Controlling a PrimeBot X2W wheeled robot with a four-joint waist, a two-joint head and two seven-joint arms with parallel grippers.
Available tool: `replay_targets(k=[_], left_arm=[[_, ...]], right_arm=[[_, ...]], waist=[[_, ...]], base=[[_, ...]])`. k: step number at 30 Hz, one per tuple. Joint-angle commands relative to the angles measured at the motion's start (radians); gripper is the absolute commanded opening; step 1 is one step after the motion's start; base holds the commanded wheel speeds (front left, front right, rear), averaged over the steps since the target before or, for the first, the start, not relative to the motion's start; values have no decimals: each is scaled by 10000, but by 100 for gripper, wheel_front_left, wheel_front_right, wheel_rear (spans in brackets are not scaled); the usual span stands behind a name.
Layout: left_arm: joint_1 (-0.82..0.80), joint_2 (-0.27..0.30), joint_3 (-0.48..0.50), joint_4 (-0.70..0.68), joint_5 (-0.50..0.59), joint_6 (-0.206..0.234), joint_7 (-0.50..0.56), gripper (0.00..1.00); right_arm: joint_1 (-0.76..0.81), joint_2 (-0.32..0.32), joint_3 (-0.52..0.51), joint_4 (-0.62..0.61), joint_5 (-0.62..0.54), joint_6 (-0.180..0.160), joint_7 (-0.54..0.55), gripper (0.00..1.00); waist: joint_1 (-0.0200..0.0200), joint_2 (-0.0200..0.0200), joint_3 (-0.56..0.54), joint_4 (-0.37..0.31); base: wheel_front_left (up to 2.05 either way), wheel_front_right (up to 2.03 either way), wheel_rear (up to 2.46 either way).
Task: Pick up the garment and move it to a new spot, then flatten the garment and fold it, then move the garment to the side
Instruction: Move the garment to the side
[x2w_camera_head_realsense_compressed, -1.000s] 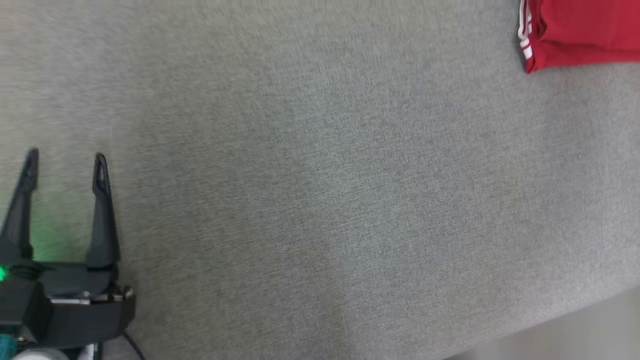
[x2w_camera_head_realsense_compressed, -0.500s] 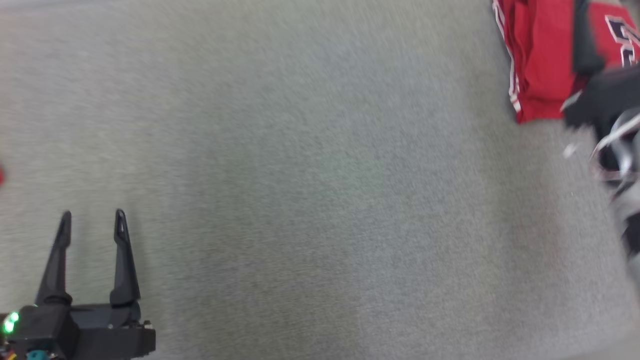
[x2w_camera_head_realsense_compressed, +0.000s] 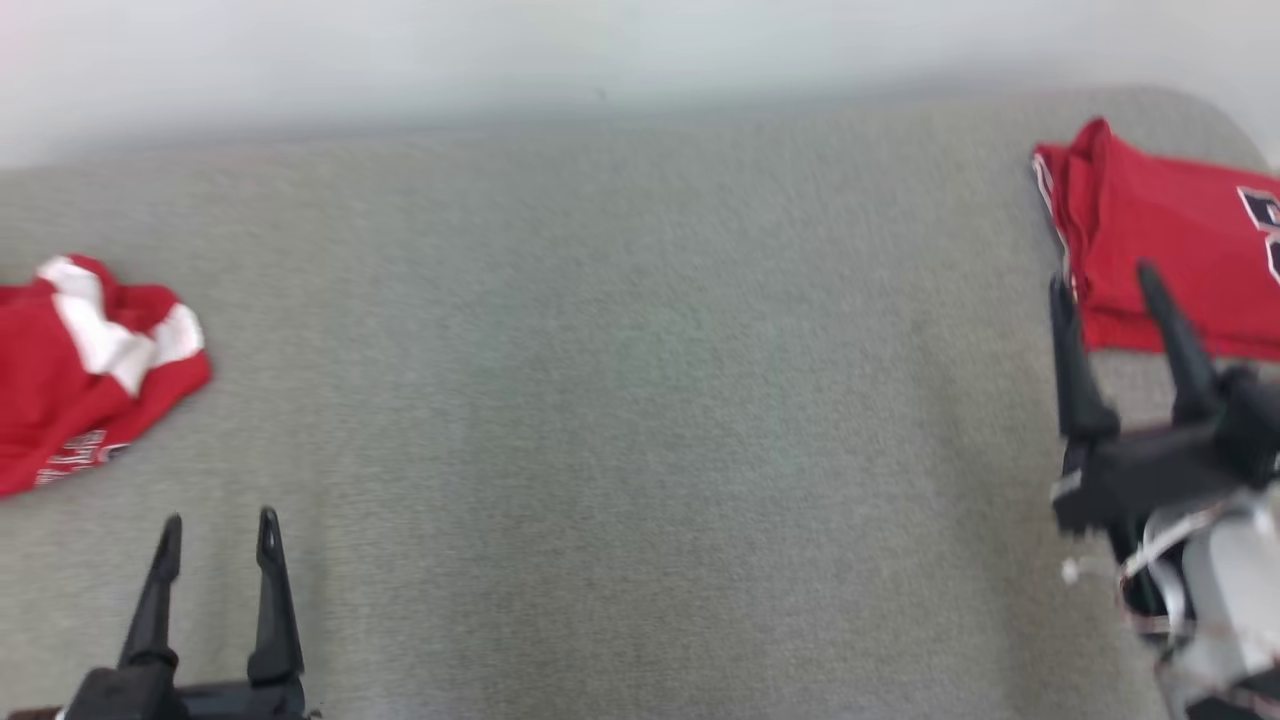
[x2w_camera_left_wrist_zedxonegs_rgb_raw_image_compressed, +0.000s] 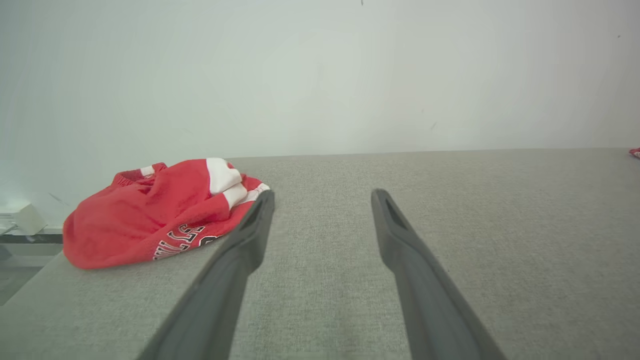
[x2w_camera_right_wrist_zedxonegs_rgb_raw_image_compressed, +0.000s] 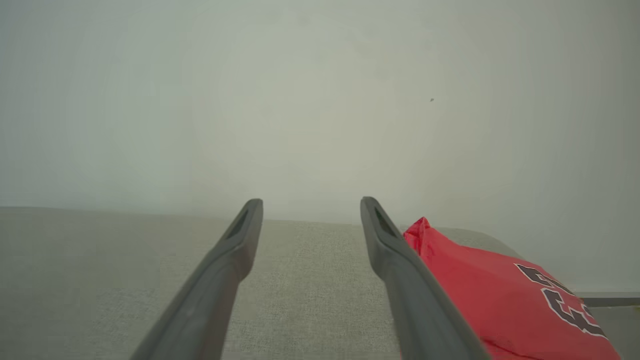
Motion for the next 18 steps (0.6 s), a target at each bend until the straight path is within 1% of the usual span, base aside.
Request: replay_targets(k=[1,4,5,7,14,18], left_arm=[[211,-54,19,80,-103,14,-49,100],[398,-91,25,185,-134,-9,-61,100],[398,-91,25,185,-134,-9,-61,100],[508,-99,-2,240,-138,-52,-66,100],[736,-137,-119,379,-118,-116,-64,100],[854,-133,-162,449,-119,-139,-66,100]], right_arm=[[557,77,-52,-354,63,-26,73,100],[1416,252,-140,-956,124,-27,237,100],[1416,252,-140,-956,124,-27,237,100],[1954,396,-258,-1302,158,-26,343,100],[3495,1031,-782,-2226,72,-27,562,100],[4159,1350,-882,-2677,-23,-26,606,100]], waist=[[2,3,-658,529],[2,3,-898,632],[2,3,-898,632],[2,3,-1058,727],[2,3,-1428,1050],[2,3,-1531,1145]], base=[[0,0,0],[0,0,0],[0,0,0],[0,0,0],[0,0,0],[0,0,0]])
